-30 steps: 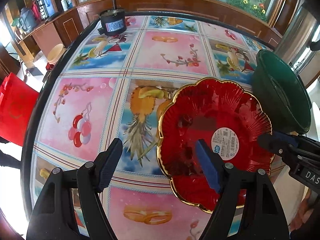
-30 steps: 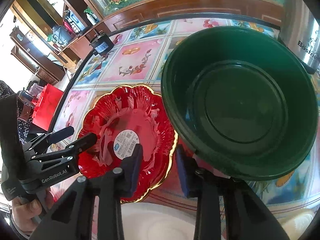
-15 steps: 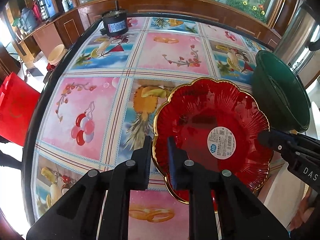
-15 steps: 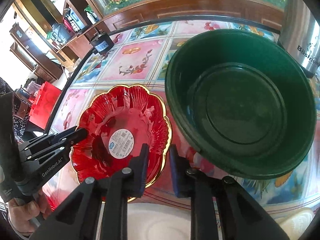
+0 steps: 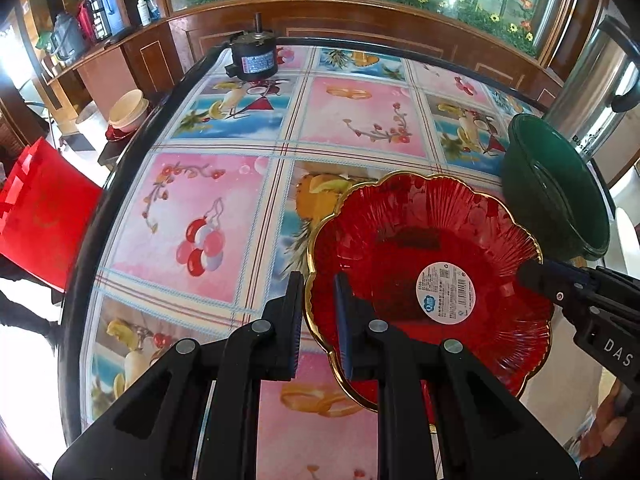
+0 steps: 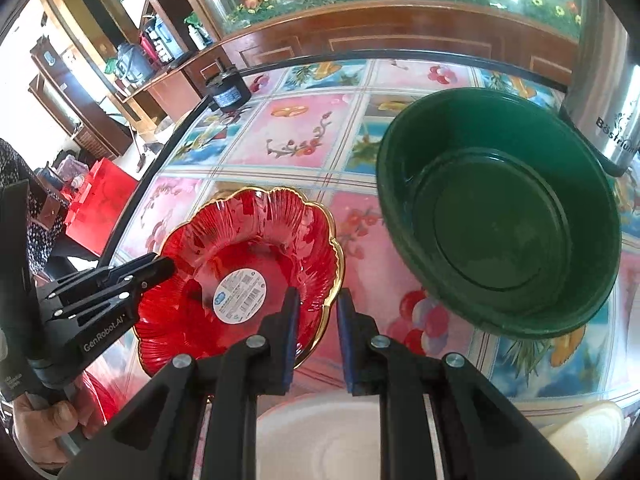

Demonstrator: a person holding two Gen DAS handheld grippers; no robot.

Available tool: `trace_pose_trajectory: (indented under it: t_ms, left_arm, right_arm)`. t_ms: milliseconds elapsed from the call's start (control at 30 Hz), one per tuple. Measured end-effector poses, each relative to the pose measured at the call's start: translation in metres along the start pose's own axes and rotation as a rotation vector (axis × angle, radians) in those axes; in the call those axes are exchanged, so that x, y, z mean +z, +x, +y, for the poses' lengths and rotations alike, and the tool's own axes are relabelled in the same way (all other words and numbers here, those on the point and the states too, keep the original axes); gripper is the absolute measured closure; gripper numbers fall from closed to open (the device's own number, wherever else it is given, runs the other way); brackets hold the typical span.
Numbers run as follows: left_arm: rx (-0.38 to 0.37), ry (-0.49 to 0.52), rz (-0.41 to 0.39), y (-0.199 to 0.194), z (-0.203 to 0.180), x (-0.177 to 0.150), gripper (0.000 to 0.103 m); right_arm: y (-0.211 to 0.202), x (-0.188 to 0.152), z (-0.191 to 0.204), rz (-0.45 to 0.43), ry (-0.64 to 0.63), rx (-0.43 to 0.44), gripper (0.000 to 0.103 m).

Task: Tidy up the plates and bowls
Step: 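Close the left gripper on the rim of the smaller red plate, then carry the smaller red plate over the large red plate with the left gripper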

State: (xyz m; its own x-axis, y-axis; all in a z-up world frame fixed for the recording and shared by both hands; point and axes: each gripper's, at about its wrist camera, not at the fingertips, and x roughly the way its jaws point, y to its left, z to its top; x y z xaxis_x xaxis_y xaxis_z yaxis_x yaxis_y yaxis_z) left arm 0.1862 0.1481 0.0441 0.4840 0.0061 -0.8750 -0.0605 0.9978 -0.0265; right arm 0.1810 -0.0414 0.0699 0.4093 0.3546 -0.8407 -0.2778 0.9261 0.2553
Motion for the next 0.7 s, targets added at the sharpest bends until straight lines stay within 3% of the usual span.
trace_pose_trajectory:
  t_ms: [467,700]
  left_arm:
    - [-0.014,0.005,-0.085,-0.050,0.007,-0.020,0.088]
    - [-0.013,0.006,-0.106,-0.071,0.015,-0.035,0.088]
  right_arm:
    - [-0.020,-0.020,0.023,-0.053,-0.057,-0.040,0.087]
    - [-0.031,-0.032,0.033,-0.064,-0.058,-0.007,0.087]
